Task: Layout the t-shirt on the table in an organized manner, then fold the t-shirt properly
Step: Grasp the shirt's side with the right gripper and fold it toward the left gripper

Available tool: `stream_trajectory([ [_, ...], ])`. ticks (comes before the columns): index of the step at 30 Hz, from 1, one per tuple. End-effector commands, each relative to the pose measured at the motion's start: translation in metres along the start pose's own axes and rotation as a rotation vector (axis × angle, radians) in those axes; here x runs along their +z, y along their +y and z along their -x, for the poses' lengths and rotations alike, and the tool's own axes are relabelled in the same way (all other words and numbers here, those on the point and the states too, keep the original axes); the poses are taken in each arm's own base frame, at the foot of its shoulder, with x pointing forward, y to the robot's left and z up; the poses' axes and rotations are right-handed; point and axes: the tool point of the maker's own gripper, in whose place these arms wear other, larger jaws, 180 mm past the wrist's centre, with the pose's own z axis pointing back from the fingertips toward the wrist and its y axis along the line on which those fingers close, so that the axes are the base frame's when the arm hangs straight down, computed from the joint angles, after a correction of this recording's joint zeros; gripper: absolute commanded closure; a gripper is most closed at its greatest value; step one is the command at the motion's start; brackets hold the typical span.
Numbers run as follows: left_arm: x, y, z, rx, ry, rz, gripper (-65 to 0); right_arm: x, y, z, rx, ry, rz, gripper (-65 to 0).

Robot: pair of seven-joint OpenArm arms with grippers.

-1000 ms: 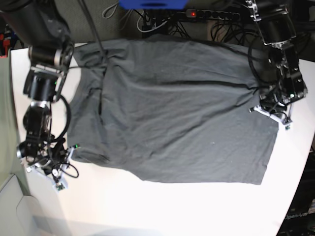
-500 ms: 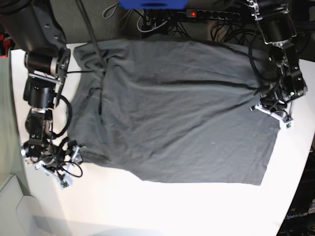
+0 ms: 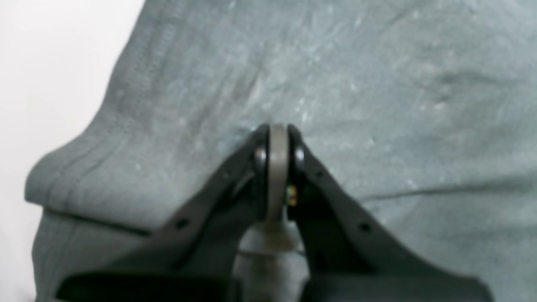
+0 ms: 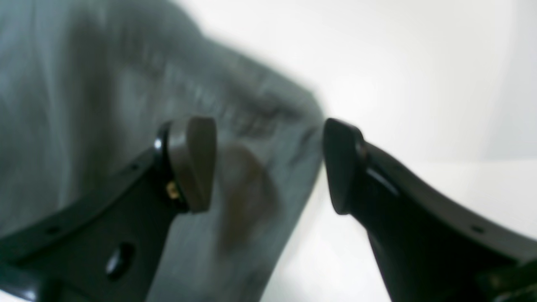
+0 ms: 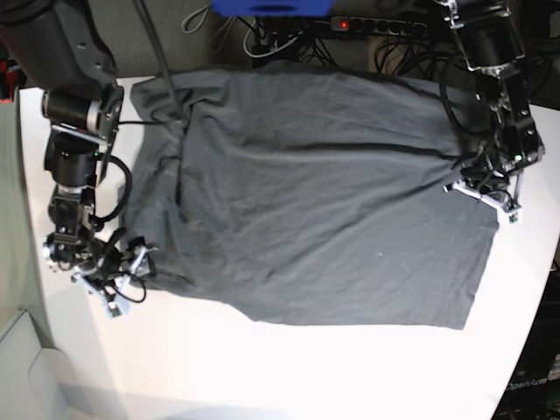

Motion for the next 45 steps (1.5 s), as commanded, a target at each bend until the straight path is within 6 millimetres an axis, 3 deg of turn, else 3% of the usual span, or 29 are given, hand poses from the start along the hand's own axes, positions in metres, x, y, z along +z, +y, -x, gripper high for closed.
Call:
stream_trajectory([
  [1, 0.001, 0.011, 0.024, -0.005, 0.094, -0.034, 0.0, 0.01, -0.019, -0.029, -0.007, -0.079, 0.036, -40.6],
  [4, 0.002, 0.014, 0.031, -0.008, 0.109, -0.041, 0.0, 0.016, -0.033, -0.029, -0.046, -0.099, 0.061, -40.6],
  [9, 0.003, 0.018, 0.032, -0.012, 0.111, -0.047, 0.0, 0.017, -0.035, -0.029, -0.052, -0.101, 0.065, -40.6],
  [13, 0.004, 0.022, 0.029, -0.017, 0.106, -0.055, 0.0, 0.014, -0.029, -0.025, -0.053, -0.094, 0.055, -40.6],
  [22, 0.003, 0.021, 0.029, -0.014, 0.107, -0.053, 0.0, 0.0, 0.005, -0.008, -0.072, -0.07, -0.004, -40.0],
  [25, 0.003, 0.02, 0.03, -0.014, 0.109, -0.053, 0.0, -0.001, 0.008, -0.004, -0.075, -0.068, -0.008, -34.2],
  [30, 0.003, 0.02, 0.03, -0.014, 0.109, -0.053, 0.0, -0.002, 0.014, -0.017, -0.079, -0.148, -0.018, -8.4],
  [32, 0.003, 0.02, 0.031, -0.015, 0.109, -0.052, 0.0, -0.001, 0.012, -0.02, -0.078, -0.157, -0.013, -0.8],
  [36, 0.003, 0.02, 0.031, -0.016, 0.11, -0.051, 0.0, 0.011, 0.002, -0.035, -0.039, -0.193, 0.029, 0.0],
  [39, 0.003, 0.019, 0.03, -0.016, 0.108, -0.051, 0.0, 0.025, 0.0, -0.021, 0.02, -0.137, 0.075, 0.0],
  [43, 0.003, 0.019, 0.029, -0.015, 0.106, -0.051, 0.0, 0.045, 0.026, -0.001, 0.184, -0.029, 0.105, 0.0],
  [45, 0.003, 0.019, 0.028, -0.015, 0.104, -0.049, 0.0, 0.056, 0.056, 0.009, 0.294, -0.012, 0.085, 0.0],
])
